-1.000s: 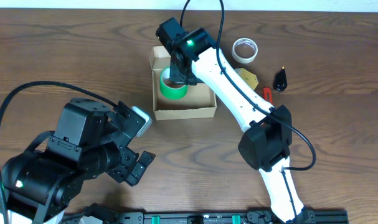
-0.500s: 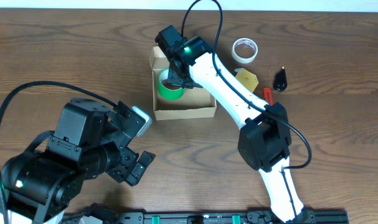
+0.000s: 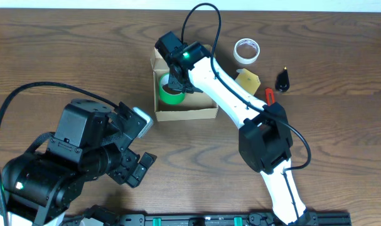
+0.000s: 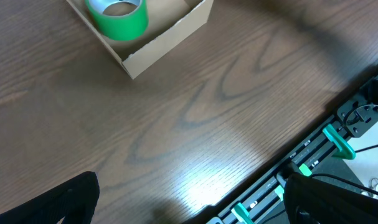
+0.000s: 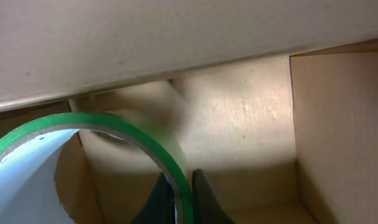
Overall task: Pack container
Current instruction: 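Carry the green tape roll into the box and lower it, then release the green tape and grasp the white masking tape roll's rim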
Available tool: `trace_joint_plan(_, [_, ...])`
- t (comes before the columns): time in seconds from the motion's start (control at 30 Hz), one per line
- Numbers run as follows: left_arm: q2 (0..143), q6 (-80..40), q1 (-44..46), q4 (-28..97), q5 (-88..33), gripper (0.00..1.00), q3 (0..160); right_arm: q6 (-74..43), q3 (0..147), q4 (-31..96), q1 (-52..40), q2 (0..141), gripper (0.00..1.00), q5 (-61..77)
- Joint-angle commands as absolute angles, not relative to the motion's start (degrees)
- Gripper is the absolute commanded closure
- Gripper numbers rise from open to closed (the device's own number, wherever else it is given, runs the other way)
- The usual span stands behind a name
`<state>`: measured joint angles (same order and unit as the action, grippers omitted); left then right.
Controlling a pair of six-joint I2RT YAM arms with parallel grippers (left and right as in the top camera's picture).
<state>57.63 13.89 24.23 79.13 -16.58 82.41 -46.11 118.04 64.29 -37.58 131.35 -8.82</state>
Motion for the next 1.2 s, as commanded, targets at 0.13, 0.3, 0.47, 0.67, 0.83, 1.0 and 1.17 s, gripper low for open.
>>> trace_joint_plan(0.13, [57.63, 13.67, 24.36, 79.29, -17.41, 0.05, 83.42, -46.94, 116.09, 61.84, -38.28, 131.39, 0.99, -9.58])
trace_joint_plan(0.3, [57.63, 13.67, 24.36, 79.29, -17.41, 0.05, 83.40, -46.92, 115.44, 60.62, -38.50, 131.39, 0.67, -8.91])
trace_joint_plan(0.47, [57.63, 13.67, 24.36, 79.29, -17.41, 0.05, 83.40, -46.65, 115.44, 60.86, -38.26, 131.39, 0.48, -8.54])
trace_joint_plan(0.67, [57.63, 13.67, 24.36, 79.29, -17.41, 0.05, 83.40, -44.84, 115.85, 61.08, -38.22, 131.20, 0.50, -5.69])
trace_joint_plan(0.83, [57.63, 13.67, 24.36, 79.29, -17.41, 0.05, 83.40, -41.23, 117.21, 62.24, -36.45, 128.22, 0.51, -0.47])
trace_joint_plan(1.0, [57.63, 13.67, 24.36, 79.29, -17.41, 0.05, 83.40, -34.37, 117.32, 61.34, -33.54, 121.14, 0.52, -1.34])
trace_joint_plan(1.17, [57.63, 13.67, 24.36, 79.29, -17.41, 0.05, 83.40, -21.76, 117.32, 56.23, -29.56, 116.11, 0.46, -6.15])
